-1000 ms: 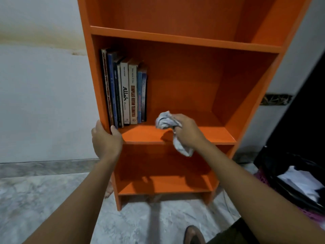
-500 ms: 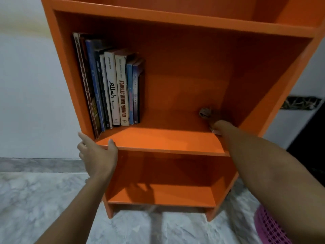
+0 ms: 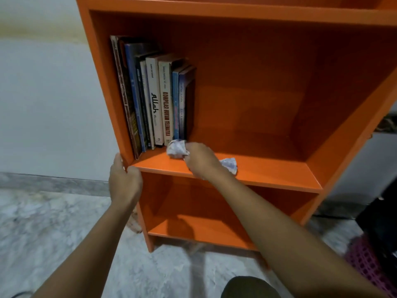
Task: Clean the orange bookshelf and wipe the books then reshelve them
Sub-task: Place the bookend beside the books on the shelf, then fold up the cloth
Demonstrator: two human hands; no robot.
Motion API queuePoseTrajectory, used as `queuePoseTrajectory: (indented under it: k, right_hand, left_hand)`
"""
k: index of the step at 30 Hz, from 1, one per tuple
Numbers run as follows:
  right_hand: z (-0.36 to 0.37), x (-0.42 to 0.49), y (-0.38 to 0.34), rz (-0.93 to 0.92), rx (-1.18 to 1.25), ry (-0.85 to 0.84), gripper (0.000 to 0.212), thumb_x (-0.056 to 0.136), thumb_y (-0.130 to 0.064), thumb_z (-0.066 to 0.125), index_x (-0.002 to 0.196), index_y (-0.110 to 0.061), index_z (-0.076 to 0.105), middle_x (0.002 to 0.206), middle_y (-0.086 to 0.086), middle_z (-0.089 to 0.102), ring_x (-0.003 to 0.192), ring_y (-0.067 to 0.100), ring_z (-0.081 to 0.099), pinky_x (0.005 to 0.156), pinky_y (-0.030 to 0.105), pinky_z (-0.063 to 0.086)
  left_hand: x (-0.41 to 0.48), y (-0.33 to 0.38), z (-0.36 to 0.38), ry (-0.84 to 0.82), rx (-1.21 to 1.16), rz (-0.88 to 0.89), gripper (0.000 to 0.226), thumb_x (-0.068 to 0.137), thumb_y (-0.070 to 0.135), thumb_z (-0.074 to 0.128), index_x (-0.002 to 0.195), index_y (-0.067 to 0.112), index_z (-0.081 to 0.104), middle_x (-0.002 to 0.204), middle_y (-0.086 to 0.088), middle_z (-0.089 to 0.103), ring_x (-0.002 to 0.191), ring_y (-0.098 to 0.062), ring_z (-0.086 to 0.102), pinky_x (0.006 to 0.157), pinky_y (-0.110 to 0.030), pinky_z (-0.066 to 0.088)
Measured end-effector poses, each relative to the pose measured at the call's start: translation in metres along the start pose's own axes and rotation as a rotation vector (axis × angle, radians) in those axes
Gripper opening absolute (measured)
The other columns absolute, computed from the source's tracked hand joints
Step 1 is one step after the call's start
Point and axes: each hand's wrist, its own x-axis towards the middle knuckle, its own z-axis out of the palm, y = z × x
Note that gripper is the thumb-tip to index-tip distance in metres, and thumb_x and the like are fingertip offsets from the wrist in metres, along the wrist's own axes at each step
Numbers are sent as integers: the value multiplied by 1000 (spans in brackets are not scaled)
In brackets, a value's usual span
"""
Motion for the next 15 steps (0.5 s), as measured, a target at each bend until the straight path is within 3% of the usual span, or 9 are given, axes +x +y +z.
queuePoseTrajectory:
  k: [3, 6, 9, 11, 13, 15]
  right_hand:
    - [14, -39, -39, -294, 128, -98, 22, 85, -1, 56, 104, -8, 65, 109, 18, 66, 100, 35, 60, 75, 37, 43]
    - [16, -47, -70, -388, 314, -227, 15, 87, 0, 53, 89, -9, 66, 86, 10, 66, 76, 22, 57, 63, 30, 39]
    - [2, -34, -82, -247, 521, -218, 21, 90, -4, 49, 75, -7, 62, 61, -2, 59, 53, 10, 46, 52, 23, 35]
    - [-14, -29, -92, -93, 732, -180, 27, 96, -16, 50, 74, -3, 58, 62, 5, 53, 56, 17, 46, 57, 26, 35]
    - [-32, -30, -108, 48, 925, -229, 28, 97, -26, 52, 81, -6, 63, 71, 10, 61, 65, 24, 56, 64, 35, 46]
    - [-54, -34, -126, 140, 1082, -326, 27, 96, -30, 55, 97, -9, 72, 87, 12, 74, 83, 31, 70, 83, 46, 56]
  left_hand:
    - [8, 1, -15, -61, -71, -47, 41, 102, 28, 32, 139, 24, 50, 132, -1, 59, 117, -25, 57, 99, -46, 49]
    - [14, 10, -25, -41, -182, -122, 38, 102, 21, 31, 126, 18, 60, 117, 1, 60, 105, -18, 56, 96, -35, 47]
    - [10, 14, -33, 37, -331, -222, 36, 102, 38, 34, 103, 20, 65, 114, -2, 66, 99, -19, 59, 92, -38, 48]
    - [-1, 23, -41, 38, -441, -234, 44, 100, 53, 33, 99, 22, 65, 108, -6, 69, 96, -19, 62, 86, -39, 48]
    - [-13, 40, -55, -124, -514, -241, 51, 98, 58, 34, 105, 21, 68, 105, -5, 72, 97, -19, 66, 82, -35, 48]
    - [-17, 69, -72, -344, -607, -308, 53, 98, 56, 37, 115, 18, 69, 110, -9, 73, 104, -25, 68, 90, -40, 52]
